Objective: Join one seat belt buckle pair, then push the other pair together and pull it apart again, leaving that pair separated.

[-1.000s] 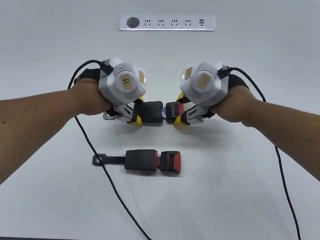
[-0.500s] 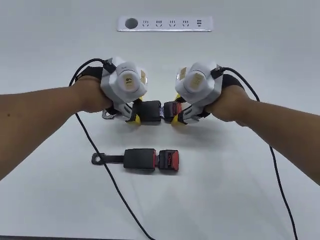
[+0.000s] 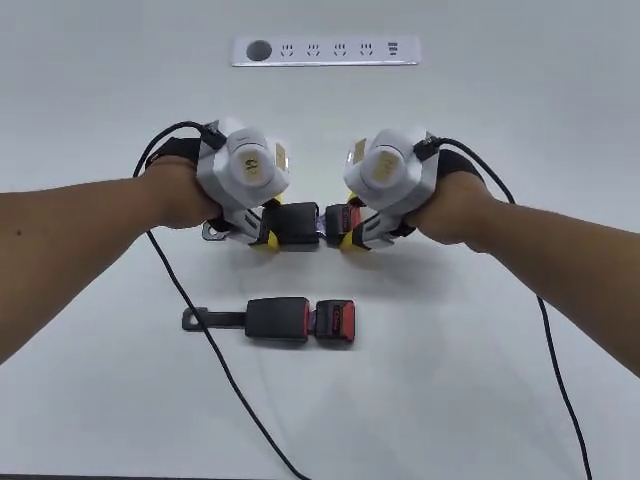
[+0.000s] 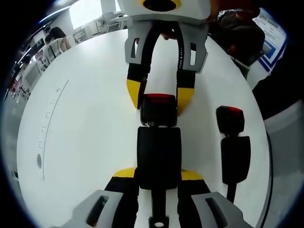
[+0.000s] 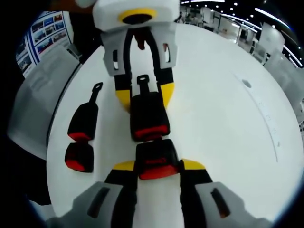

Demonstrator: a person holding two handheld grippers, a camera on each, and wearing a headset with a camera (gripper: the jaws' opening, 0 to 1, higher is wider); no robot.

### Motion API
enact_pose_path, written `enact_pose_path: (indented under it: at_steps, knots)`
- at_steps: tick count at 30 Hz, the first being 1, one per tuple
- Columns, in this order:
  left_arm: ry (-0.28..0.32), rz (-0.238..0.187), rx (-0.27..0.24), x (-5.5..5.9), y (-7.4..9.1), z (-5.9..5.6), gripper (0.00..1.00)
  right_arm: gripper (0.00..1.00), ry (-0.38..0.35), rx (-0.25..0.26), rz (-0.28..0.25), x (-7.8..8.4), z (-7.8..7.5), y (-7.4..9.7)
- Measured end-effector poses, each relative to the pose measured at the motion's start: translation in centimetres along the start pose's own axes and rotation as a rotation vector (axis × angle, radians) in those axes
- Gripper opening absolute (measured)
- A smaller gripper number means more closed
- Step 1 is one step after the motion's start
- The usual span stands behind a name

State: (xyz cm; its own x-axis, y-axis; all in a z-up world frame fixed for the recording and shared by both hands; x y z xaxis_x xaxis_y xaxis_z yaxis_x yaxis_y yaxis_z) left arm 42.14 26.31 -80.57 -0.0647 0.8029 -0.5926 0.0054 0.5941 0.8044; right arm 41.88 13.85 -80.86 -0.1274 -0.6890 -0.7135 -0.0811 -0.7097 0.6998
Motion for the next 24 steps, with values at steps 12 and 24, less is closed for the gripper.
enact_pose_path:
  at_steps: [12, 24]
  knots:
    - [-0.032, 0.007, 0.013, 0.1, 0.1, 0.0, 0.31, 0.33, 0.008, 0.0, 0.012, 0.4, -0.1, 0.3]
    - [-0.032, 0.005, 0.011, 0.2, 0.2, 0.0, 0.31, 0.33, 0.017, -0.013, 0.004, 1.3, -0.2, 0.8]
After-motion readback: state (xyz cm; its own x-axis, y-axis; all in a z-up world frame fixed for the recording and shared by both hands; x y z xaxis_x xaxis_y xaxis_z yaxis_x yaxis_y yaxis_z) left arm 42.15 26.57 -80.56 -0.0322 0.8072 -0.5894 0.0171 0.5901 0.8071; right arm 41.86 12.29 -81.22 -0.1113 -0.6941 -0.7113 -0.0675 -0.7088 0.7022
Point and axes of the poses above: the centre of the closed fingertips' face, and the gripper's own axes: y roughly backward along the fingers, z roughly to its left, x roughly out of its underside, the point moved 6 cm from there along y, roughly backward along the fingers, and after that the axes turned 14 degrees about -z, right-handed, at the moved point
